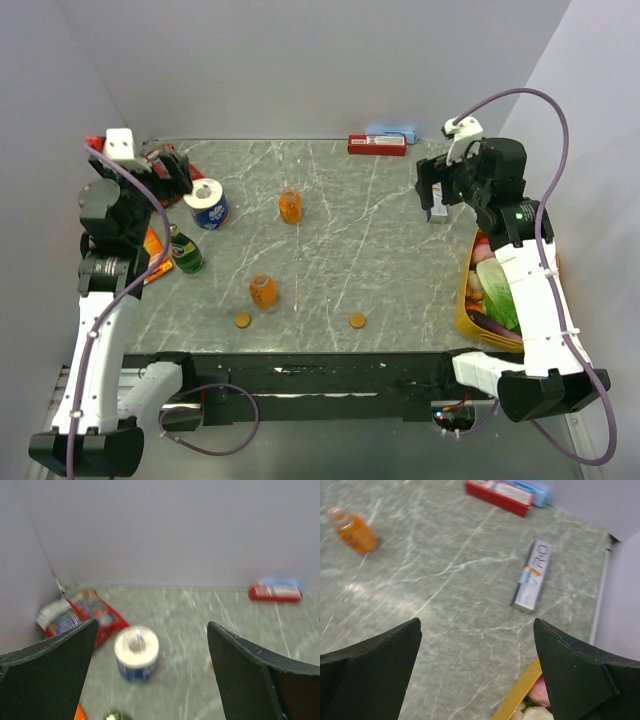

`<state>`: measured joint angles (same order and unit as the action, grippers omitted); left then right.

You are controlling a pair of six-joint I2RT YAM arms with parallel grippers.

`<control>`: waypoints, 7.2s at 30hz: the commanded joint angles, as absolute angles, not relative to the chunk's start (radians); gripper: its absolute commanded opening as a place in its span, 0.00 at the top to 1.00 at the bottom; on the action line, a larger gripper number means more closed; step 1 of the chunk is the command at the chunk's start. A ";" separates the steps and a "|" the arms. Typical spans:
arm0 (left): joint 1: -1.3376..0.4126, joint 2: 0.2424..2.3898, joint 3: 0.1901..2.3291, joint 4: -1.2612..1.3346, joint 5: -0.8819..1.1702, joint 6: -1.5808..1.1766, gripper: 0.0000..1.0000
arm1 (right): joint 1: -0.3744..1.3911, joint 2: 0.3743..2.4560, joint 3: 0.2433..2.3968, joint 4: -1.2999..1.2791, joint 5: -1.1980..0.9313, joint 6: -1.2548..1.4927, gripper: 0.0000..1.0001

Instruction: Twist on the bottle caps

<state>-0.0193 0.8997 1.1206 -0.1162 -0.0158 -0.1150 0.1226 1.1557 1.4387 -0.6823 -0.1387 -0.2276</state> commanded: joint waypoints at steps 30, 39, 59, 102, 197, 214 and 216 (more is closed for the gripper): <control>0.169 0.483 0.976 -0.620 0.376 0.055 0.04 | 0.930 1.779 1.773 -0.684 -0.482 -0.456 0.15; 0.207 0.476 1.011 -0.614 0.408 0.012 0.04 | 0.972 1.942 1.818 -0.695 -0.496 -0.479 0.17; 0.235 0.468 1.020 -0.588 0.466 -0.038 0.04 | 1.012 2.016 1.773 -0.657 -0.324 -0.479 0.41; -0.259 0.794 0.670 0.079 0.746 0.045 0.04 | 0.744 1.828 2.304 -1.193 -0.551 -0.497 0.81; 0.097 0.634 0.965 -0.129 0.462 -0.250 0.99 | 1.058 2.106 1.901 -0.925 -0.494 -1.358 0.00; 0.160 0.609 0.936 -0.107 0.551 -0.342 0.99 | 1.160 2.310 2.022 -0.893 -0.497 -1.348 0.24; 0.161 0.609 0.939 -0.104 0.557 -0.347 0.99 | 1.169 2.318 2.025 -0.870 -0.497 -1.315 0.24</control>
<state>0.1539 0.6067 0.9314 -0.1421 0.5270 -0.3111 1.1500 2.3009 1.9697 -0.9070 -0.4740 -1.3670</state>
